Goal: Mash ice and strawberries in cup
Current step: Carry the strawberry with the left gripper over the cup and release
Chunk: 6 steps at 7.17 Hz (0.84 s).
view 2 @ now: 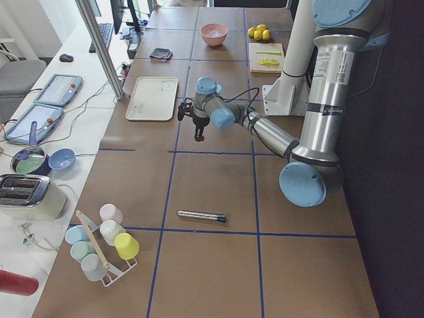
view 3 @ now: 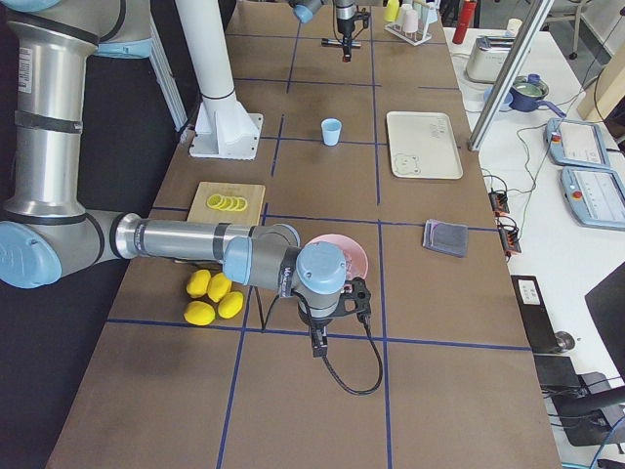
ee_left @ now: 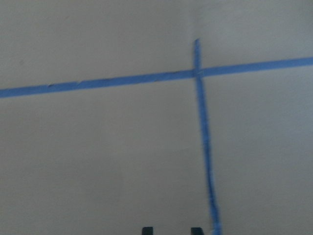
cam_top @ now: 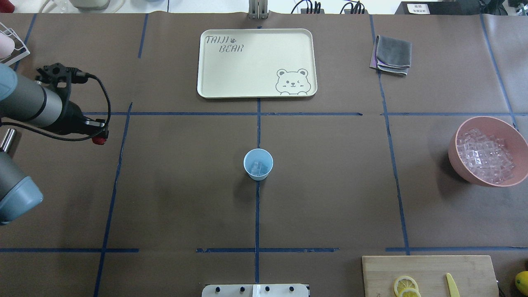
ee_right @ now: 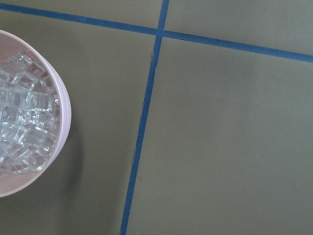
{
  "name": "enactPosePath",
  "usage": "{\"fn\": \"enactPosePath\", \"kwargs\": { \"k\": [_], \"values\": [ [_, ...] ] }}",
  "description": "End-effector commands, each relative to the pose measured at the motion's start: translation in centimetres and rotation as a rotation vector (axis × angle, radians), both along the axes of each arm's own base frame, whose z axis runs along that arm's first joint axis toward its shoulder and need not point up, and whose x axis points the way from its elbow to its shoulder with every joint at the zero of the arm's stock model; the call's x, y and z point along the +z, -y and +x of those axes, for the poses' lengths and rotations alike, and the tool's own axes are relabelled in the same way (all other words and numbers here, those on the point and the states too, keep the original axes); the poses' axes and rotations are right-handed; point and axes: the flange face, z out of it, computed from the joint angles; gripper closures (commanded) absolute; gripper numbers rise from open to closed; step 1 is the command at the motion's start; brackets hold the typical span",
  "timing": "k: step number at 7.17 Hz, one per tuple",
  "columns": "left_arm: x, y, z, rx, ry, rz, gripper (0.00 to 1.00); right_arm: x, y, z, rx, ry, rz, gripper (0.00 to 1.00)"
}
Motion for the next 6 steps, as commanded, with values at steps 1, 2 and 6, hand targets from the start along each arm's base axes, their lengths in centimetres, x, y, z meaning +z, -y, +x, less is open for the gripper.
{"fn": "enactPosePath", "kwargs": {
  "k": [1, 2, 6],
  "values": [
    [-12.4, 1.2, 3.5, -0.037, 0.004, -0.084, 1.00, 0.0, 0.0, 0.0, 0.000, 0.000, 0.000, 0.01],
    [-16.5, -0.2, 6.1, -0.060, -0.034, -0.129, 1.00, 0.0, 0.0, 0.0, 0.000, 0.000, 0.000, 0.01],
    [-26.3, -5.9, 22.7, -0.172, -0.044, -0.188, 1.00, 0.0, 0.0, 0.0, 0.000, 0.000, 0.000, 0.01]
  ]
}}
